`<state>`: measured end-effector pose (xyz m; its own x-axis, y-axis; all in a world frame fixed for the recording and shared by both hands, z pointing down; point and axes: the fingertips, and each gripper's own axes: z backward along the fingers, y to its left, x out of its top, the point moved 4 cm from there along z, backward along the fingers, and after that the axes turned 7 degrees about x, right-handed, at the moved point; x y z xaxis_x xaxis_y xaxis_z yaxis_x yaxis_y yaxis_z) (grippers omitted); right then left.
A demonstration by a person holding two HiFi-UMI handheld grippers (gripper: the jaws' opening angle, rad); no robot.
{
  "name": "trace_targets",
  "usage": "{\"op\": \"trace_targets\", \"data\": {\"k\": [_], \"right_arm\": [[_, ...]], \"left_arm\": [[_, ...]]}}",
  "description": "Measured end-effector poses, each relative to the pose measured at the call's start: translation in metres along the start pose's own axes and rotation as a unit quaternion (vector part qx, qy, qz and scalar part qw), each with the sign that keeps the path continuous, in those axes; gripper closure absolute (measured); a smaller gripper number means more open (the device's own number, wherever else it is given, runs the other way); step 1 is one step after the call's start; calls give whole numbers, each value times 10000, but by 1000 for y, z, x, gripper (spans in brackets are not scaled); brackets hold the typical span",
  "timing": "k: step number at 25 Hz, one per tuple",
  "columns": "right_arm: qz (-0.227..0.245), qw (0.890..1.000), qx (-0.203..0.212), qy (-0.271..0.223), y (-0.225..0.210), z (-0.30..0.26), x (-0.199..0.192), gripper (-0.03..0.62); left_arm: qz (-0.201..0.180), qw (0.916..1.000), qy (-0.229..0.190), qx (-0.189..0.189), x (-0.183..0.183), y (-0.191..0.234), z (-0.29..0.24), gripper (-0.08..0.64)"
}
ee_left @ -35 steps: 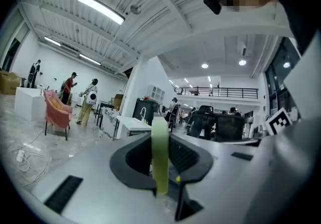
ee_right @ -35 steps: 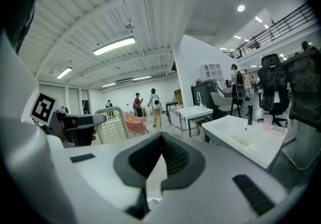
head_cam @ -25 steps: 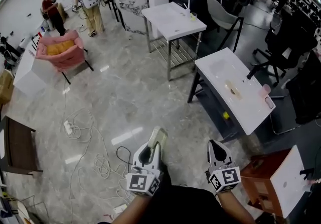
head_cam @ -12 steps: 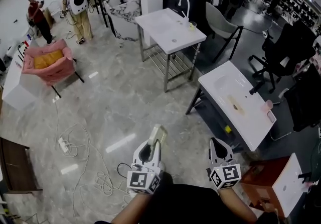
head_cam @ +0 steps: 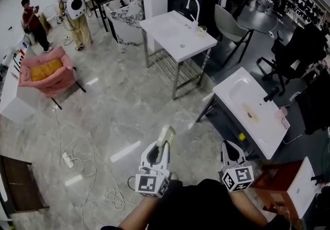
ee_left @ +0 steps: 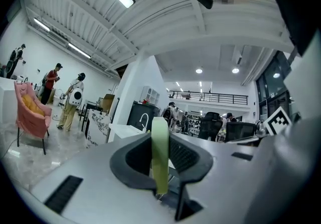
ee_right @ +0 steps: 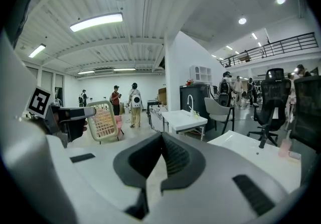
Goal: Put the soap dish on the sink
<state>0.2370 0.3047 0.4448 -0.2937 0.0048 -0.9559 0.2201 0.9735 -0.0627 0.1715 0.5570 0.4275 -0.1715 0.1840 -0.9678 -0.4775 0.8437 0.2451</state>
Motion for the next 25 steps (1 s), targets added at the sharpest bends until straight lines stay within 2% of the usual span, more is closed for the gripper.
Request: {"op": "trace_targets", "data": {"k": [5,12,20,25], "right_arm": [[-152,9995,-92,258,7,-9,-13,595],[-207,9975,-370,566,-9,-15,-32,595],[-194,9981,-156,569,-29,-34,-40,595],[-359,9978,-336,442,-67,-40,-41,595]], "left_arm": [[84,9999,101,-48,-7,17,-9,486],[76,9995,243,-206,-20,12,-20,486],[-28,9990,369,-241,-19,-4,-51,486],[-209,9976,520,-414,-21,-25,-91,486]]}}
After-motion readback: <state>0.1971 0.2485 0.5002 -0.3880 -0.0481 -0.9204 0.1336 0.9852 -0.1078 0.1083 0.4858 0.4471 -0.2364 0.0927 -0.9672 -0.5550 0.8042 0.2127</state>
